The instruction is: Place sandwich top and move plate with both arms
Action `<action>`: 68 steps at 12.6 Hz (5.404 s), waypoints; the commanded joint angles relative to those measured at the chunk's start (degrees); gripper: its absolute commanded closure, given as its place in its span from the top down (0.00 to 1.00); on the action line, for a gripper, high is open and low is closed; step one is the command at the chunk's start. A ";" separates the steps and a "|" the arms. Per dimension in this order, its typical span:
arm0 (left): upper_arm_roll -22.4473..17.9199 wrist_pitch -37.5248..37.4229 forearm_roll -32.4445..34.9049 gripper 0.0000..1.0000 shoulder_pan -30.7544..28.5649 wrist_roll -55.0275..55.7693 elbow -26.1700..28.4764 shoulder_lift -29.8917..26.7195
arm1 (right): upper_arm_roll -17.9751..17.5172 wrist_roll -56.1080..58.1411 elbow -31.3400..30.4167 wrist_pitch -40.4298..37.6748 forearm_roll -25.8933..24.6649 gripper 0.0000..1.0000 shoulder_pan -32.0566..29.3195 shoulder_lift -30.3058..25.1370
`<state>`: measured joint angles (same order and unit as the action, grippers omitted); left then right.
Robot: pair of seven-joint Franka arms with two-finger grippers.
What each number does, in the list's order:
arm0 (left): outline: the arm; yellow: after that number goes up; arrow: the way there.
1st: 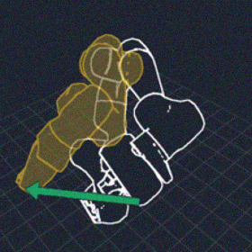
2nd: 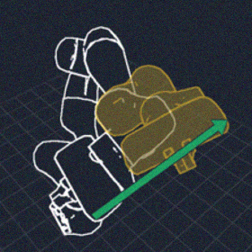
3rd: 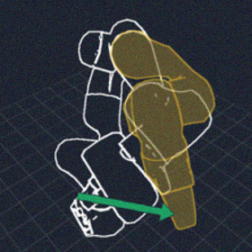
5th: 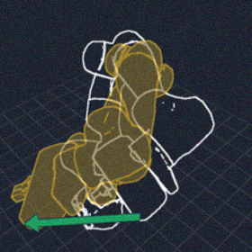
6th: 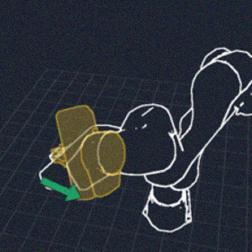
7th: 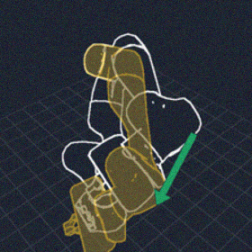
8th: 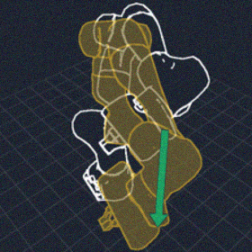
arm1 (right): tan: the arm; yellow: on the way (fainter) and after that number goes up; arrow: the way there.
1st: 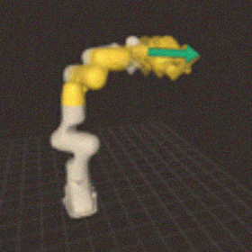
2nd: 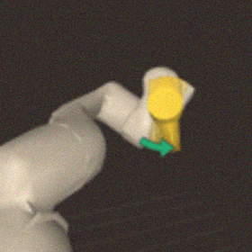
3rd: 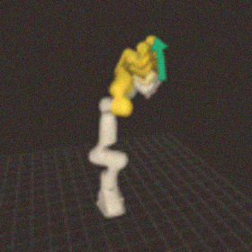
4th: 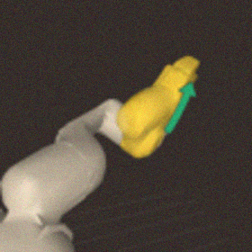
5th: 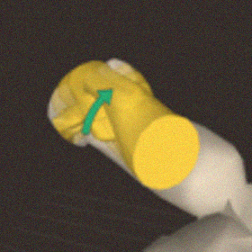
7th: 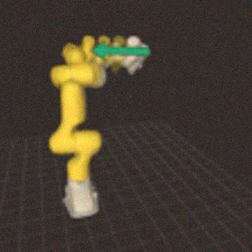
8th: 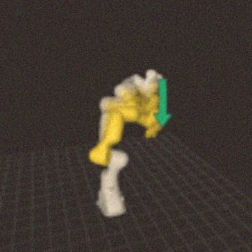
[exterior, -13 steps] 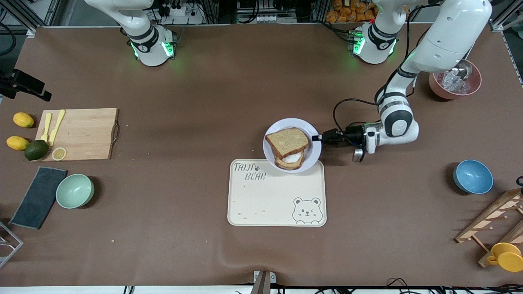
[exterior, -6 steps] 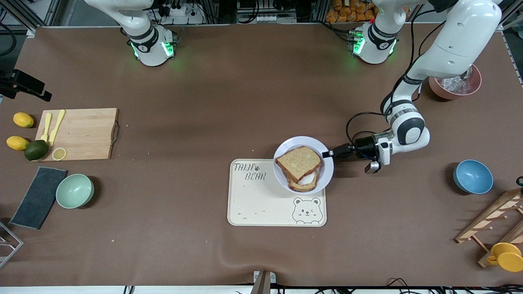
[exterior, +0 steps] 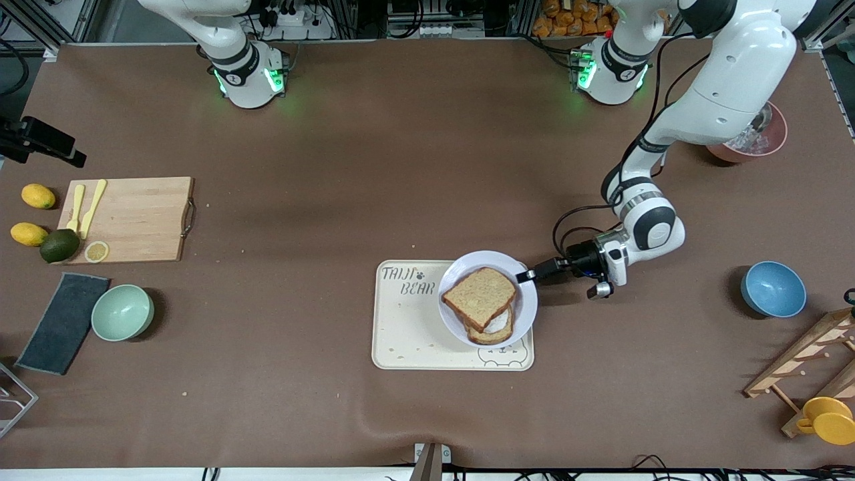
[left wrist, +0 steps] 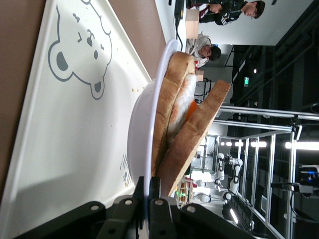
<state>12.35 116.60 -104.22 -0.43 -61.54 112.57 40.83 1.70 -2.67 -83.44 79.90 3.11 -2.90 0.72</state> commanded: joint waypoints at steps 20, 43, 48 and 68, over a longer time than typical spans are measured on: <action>-0.31 5.31 -5.91 0.00 5.26 -6.93 -8.06 9.09 | -0.56 -0.67 -0.06 -0.09 -1.00 1.00 -0.61 0.60; -0.48 8.11 -5.38 1.00 2.54 -2.62 1.16 -6.19 | -0.39 -0.23 -0.06 0.08 -0.82 1.00 -0.88 0.95; -0.66 16.81 15.66 1.00 1.14 10.62 1.17 -13.22 | -0.39 -0.23 -0.06 0.08 -0.82 1.00 -0.88 0.95; -8.11 -16.63 99.04 1.00 1.65 58.81 -17.64 -39.67 | -0.39 0.03 -0.06 -0.27 -0.47 1.00 -1.49 0.95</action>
<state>6.55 104.96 -6.75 -0.93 -4.25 95.87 4.22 1.99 -2.67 -83.64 79.98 3.11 -3.38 1.76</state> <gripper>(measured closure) 0.000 0.000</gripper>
